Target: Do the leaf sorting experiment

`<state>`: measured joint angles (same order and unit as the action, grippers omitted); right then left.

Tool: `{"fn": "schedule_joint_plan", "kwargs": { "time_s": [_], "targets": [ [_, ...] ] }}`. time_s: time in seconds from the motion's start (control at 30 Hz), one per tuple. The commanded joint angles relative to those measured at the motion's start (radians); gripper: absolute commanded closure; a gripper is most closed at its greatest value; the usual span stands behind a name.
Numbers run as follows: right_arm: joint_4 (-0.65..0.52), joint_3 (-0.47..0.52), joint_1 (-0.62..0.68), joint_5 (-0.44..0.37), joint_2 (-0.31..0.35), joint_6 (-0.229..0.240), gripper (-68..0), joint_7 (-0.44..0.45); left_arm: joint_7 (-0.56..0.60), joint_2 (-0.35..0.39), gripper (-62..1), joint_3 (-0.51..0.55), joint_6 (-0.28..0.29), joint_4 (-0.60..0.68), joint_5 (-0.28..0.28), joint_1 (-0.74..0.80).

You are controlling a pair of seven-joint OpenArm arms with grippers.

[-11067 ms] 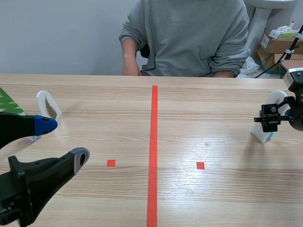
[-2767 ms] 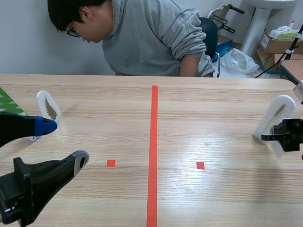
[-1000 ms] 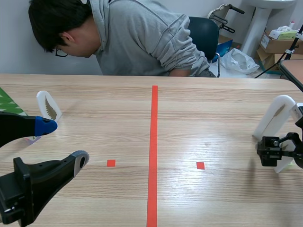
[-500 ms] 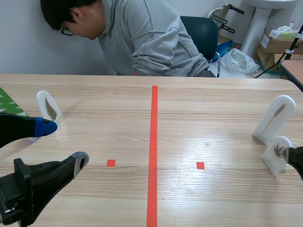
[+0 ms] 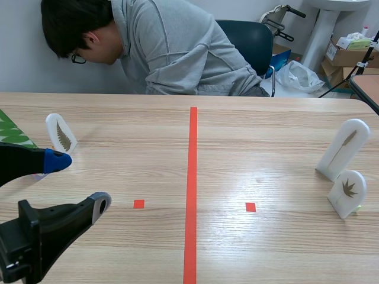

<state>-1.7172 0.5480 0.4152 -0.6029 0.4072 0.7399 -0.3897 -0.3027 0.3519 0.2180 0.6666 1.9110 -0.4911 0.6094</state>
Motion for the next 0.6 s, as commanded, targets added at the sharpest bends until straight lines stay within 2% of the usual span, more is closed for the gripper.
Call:
{"fn": "schedule_joint_plan", "kwargs": {
  "time_s": [0.0, 0.13, 0.27, 0.57],
  "targets": [
    [-0.038, 0.007, -0.013, -0.02, 0.011, 0.006, -51.5, 0.013, 0.014, -0.008, -58.7, 0.003, 0.002, 0.003, -0.013, 0.003],
    [-0.097, -0.011, -0.01, -0.112, 0.016, 0.006, -55.2, -0.047, 0.014, -0.008, -58.7, 0.003, 0.002, 0.003, -0.013, 0.002],
    [-0.134, -0.07, -0.01, -0.173, 0.017, 0.006, -55.6, -0.099, 0.018, -0.008, -58.7, 0.003, 0.002, 0.003, -0.014, 0.002],
    [-0.193, -0.236, -0.01, -0.199, 0.039, 0.006, -55.6, -0.144, 0.022, -0.008, -58.7, 0.003, 0.002, 0.003, -0.014, 0.002]
  ]
}}
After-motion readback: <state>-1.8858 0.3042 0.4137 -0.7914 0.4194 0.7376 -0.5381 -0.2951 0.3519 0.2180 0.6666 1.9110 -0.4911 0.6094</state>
